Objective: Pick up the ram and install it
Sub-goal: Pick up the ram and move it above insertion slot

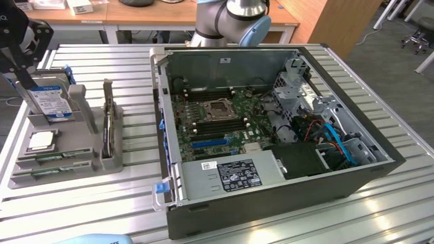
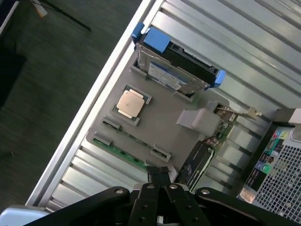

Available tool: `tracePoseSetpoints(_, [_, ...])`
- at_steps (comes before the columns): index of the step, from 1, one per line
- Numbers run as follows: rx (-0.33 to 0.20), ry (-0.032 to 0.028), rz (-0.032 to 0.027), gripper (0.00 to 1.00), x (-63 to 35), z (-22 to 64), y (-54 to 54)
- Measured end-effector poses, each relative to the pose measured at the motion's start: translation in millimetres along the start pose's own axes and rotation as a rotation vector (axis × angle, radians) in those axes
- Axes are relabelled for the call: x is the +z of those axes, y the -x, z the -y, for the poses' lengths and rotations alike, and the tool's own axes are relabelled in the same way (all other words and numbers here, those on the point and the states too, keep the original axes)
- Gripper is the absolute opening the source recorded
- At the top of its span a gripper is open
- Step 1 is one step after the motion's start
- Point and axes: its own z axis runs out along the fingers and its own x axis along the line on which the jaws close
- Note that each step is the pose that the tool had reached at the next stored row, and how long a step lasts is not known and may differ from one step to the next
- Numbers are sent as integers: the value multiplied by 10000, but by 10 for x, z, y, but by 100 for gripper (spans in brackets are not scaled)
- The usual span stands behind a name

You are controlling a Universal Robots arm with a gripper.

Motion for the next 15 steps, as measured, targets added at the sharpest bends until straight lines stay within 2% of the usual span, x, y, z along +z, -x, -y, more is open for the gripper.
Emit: tracePoseSetpoints(15, [-2720, 64, -122, 11, 5, 0, 0])
